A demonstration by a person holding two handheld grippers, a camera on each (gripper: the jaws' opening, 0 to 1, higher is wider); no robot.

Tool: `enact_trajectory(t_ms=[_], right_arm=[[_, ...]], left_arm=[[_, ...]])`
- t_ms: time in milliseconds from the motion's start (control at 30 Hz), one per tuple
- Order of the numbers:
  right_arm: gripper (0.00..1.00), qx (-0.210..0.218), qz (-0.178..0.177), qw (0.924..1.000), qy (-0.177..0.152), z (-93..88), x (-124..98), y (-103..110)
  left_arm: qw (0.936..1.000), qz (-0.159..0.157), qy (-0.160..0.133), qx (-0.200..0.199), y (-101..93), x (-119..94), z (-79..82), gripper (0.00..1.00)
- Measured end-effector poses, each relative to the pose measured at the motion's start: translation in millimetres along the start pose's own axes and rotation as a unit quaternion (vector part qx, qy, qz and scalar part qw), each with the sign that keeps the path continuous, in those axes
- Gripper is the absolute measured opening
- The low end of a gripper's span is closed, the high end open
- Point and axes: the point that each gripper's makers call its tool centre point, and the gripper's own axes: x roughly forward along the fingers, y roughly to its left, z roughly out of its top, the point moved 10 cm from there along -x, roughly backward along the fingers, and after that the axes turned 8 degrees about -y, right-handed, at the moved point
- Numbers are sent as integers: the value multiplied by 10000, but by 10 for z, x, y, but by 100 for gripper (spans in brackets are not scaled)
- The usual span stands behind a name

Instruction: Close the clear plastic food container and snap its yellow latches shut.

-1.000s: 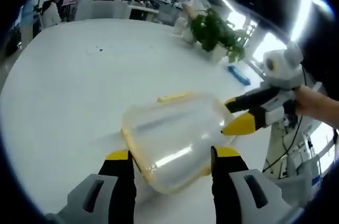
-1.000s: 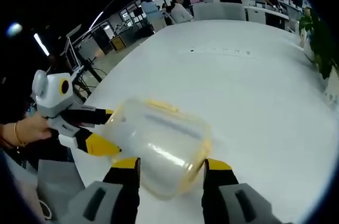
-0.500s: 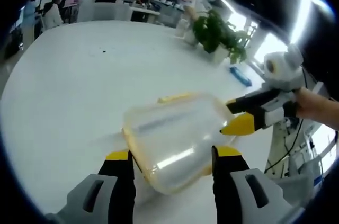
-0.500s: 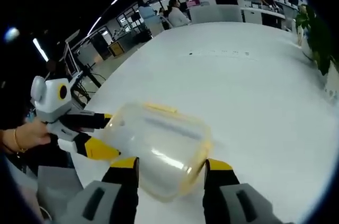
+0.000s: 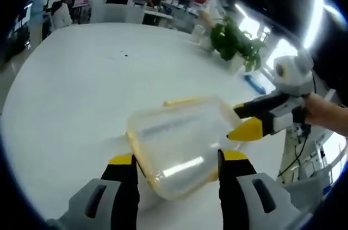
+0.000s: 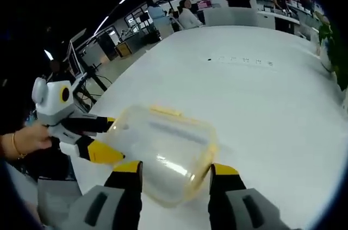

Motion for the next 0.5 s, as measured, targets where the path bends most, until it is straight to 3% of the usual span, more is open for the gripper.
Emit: enact_trajectory(t_ms=[500], right_arm=[[47, 6, 0, 10000, -63, 242, 250, -53]], left_arm=[[9999, -2, -110, 75, 267, 106, 192, 57]])
